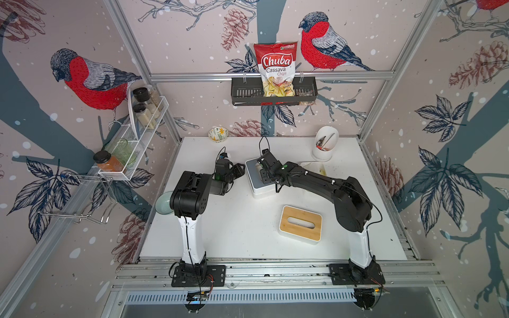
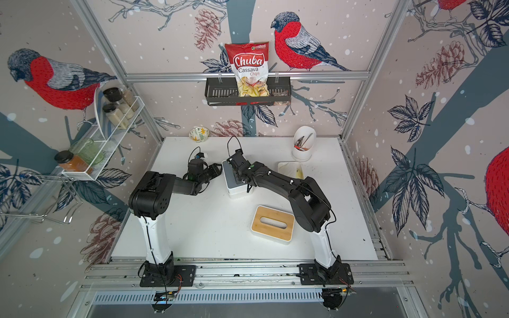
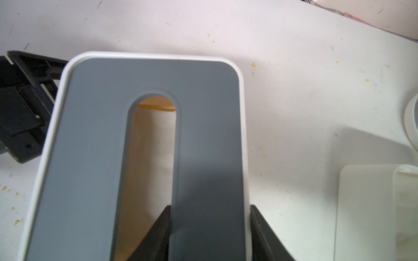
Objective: Put the tissue paper into the tissue box
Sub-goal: Close the box lid on the tissue box.
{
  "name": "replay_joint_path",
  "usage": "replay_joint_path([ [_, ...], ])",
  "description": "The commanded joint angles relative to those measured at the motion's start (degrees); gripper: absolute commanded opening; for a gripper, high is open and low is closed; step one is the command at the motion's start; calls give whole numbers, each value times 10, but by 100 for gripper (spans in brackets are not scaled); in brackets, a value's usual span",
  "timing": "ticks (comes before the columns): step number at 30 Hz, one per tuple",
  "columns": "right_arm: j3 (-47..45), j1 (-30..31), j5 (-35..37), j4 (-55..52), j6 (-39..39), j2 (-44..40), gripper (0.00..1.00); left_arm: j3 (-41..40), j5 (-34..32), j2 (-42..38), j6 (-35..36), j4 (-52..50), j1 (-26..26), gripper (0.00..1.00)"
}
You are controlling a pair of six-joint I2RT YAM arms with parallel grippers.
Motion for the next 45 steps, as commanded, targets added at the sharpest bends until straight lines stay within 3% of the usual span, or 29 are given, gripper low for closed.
replay_joint_path([
  [1, 0, 0, 20, 30, 6, 2, 7, 3, 1, -2, 7, 12, -1, 50],
  [30, -37, 6, 55, 95, 14, 2, 11, 5, -2, -7, 16, 5, -7, 50],
  [32, -32, 6, 54, 86, 14, 6, 15, 5, -2, -7, 16, 5, -8, 50],
  [38, -7, 6, 52, 49, 16, 13, 41, 5, -6, -7, 17, 3, -7, 50],
  [45, 7, 5, 46, 28, 17, 23, 47, 2, -11, -10, 18, 2, -8, 50],
])
